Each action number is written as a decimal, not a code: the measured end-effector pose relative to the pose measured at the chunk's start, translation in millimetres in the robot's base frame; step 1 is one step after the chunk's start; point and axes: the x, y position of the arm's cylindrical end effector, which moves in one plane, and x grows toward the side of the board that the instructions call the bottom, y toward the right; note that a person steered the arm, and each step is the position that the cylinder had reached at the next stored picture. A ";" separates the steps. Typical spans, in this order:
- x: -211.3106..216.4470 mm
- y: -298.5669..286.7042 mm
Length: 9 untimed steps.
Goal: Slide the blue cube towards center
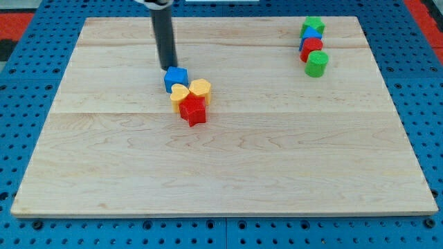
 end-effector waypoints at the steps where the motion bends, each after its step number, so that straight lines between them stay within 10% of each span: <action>1: 4.1 -29.3; 9: 35.5 20.9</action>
